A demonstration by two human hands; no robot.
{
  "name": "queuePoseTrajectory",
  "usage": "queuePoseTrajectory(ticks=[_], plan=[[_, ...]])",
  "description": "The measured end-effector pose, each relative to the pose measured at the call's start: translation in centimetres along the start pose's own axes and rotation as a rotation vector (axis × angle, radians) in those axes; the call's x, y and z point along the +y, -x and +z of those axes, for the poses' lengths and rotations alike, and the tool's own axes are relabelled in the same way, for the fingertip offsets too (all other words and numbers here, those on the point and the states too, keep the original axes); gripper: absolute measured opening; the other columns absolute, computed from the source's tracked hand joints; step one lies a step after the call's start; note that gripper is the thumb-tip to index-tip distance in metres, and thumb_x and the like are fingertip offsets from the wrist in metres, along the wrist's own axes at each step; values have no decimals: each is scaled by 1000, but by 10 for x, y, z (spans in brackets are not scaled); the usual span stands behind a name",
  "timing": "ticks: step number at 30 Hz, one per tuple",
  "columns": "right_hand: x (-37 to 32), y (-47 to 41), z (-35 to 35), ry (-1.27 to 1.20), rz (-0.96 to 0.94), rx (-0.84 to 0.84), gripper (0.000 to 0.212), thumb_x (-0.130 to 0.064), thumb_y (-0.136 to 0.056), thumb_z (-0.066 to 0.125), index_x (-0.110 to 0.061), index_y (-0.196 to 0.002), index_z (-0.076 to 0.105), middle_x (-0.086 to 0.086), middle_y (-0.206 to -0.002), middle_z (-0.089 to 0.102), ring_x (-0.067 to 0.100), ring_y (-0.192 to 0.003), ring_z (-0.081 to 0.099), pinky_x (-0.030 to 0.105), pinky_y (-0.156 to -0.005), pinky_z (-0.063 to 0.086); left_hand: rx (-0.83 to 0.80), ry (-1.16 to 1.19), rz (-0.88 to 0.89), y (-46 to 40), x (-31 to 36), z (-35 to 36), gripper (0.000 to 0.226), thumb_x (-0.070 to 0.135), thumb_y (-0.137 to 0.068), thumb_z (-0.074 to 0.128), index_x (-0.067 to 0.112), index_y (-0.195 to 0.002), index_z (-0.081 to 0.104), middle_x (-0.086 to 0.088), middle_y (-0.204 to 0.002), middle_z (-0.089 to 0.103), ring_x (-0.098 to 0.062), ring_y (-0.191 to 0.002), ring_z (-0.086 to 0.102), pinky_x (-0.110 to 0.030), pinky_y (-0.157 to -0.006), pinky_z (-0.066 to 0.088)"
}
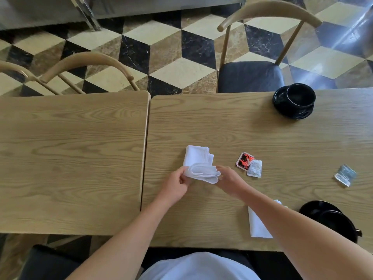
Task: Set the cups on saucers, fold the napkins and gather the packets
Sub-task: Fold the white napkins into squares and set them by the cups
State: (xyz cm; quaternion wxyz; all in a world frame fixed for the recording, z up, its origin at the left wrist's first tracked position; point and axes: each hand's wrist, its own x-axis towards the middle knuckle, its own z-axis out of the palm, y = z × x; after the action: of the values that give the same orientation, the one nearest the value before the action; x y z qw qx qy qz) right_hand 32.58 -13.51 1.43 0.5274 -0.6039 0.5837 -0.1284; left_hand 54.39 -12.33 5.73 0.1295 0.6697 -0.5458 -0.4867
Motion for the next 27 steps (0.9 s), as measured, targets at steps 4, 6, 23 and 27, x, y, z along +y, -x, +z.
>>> queuePoseTrajectory(ticks=[4, 6, 23, 27], plan=[[-4, -3, -2, 50, -60, 19, 18, -9, -87, 69, -17, -101, 77, 1, -107, 75, 15, -96, 61, 31, -83, 42, 168, -302, 123, -7, -8, 1, 29, 32, -81, 75, 32, -110, 71, 2, -95, 48, -17, -89, 50, -28, -78, 46], [-5, -5, -3, 138, -103, 26, 26, -16, -88, 74, -22, -113, 76, -2, -136, 61, 18, -123, 51, 34, -103, 33, 268, -447, 259, -12, -9, 1, 19, 22, -78, 77, 21, -97, 74, -5, -101, 53, -27, -95, 50, -37, -82, 47], [37, -7, 10, 1044, -451, -329, 91, -17, -92, 57, -33, -161, 0, -5, -170, 1, 19, -156, -10, 48, -125, 3, -372, -928, 944, -39, -44, 3, 73, 0, -83, 67, 29, -148, 46, -20, -163, 24, -33, -150, 25, -39, -121, 21], [42, -1, 3, 1003, -483, -334, 77, -20, -98, 51, -35, -162, 10, -7, -169, 3, 18, -156, -2, 44, -126, 4, -314, -984, 701, -42, -54, 7, 94, 9, -76, 67, 14, -157, 21, -18, -166, 9, -27, -155, 7, -37, -125, 2]])
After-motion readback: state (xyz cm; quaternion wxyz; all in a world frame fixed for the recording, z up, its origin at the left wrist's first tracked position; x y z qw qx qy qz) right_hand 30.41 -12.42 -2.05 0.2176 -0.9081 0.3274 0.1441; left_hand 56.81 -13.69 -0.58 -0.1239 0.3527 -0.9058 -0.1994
